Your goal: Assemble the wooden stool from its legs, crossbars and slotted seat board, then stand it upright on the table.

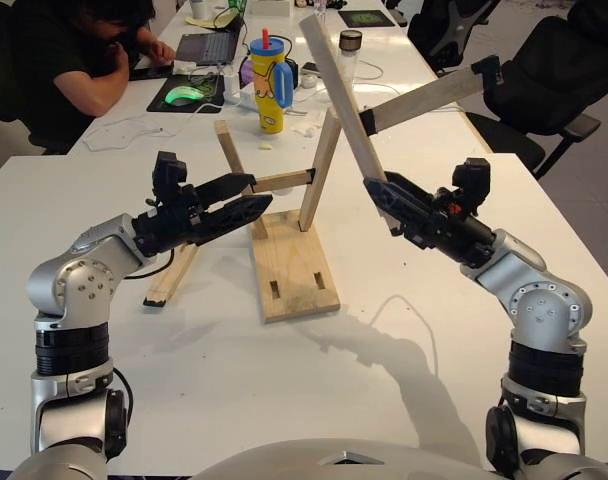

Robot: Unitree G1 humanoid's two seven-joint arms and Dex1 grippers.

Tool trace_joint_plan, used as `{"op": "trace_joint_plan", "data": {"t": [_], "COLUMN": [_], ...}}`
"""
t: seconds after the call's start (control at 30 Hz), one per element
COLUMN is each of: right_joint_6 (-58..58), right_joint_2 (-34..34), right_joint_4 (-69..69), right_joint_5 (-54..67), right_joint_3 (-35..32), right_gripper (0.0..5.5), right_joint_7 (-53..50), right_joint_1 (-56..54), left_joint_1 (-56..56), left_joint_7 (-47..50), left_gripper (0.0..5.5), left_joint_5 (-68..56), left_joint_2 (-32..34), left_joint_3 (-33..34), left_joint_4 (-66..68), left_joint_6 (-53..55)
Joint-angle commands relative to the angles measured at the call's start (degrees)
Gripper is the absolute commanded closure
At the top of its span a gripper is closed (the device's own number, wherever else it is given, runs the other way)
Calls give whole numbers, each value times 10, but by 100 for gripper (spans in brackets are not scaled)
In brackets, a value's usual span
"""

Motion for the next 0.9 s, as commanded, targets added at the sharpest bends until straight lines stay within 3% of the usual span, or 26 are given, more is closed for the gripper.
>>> {"op": "trace_joint_plan", "data": {"t": [0.03, 0.43, 0.9], "right_joint_6": [32, 26, 19], "right_joint_2": [-17, -60, -77], "right_joint_4": [-1, -5, -6], "right_joint_5": [27, -19, -46], "right_joint_3": [30, 96, 110], "right_gripper": [342, 342, 342], "right_joint_7": [36, 121, 151], "right_joint_1": [-2, 26, 32], "left_joint_1": [-36, -90, -73], "left_joint_7": [6, 30, -24], "left_gripper": [22, 22, 223], "left_joint_5": [-67, -139, -102], "left_joint_2": [4, 7, 58], "left_joint_3": [15, 25, -12], "left_joint_4": [11, 38, 26], "left_joint_6": [59, 109, 125]}}
